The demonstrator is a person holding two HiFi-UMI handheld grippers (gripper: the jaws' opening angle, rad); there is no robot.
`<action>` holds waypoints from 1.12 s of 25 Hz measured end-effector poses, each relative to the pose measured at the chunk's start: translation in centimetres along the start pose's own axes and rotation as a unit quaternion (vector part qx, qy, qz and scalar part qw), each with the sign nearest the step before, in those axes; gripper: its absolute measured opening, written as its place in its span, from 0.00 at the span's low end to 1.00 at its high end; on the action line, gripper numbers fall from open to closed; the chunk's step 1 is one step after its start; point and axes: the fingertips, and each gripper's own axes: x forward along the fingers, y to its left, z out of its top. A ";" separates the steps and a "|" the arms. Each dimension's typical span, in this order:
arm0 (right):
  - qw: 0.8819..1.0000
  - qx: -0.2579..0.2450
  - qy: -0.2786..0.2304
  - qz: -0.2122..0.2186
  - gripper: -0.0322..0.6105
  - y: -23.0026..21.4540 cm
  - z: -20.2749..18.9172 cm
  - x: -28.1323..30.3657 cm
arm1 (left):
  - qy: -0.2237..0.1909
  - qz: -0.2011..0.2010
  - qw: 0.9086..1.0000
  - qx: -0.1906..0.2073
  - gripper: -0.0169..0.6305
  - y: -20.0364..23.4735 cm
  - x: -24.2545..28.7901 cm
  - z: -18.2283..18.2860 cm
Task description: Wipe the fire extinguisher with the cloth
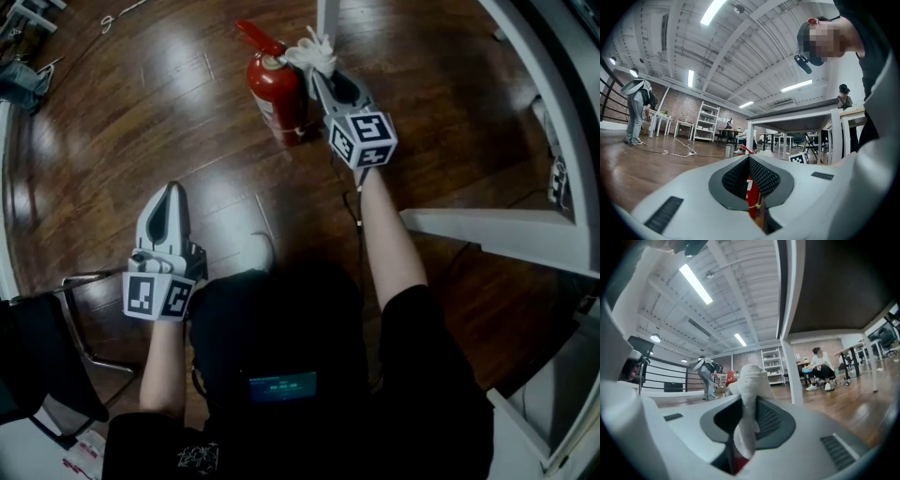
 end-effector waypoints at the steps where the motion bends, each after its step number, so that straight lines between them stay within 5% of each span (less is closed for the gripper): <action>1: 1.000 0.016 0.013 0.001 0.20 -0.3 -1.4 0.2 | -0.001 0.001 1.000 0.000 0.03 0.1 0.0 0.1; 10: 0.975 0.154 0.158 0.004 0.20 -1.9 -16.3 -0.2 | -0.003 0.006 1.000 -0.002 0.03 0.2 -0.1 -0.1; 14: 0.969 0.157 0.190 0.009 0.20 -1.3 -18.8 -0.9 | -0.006 0.004 1.000 0.001 0.03 -0.1 -0.1 0.0; 28: 0.993 0.098 0.054 0.022 0.20 -1.6 -5.9 -2.4 | -0.012 -0.004 1.000 -0.004 0.03 -1.6 -0.7 0.1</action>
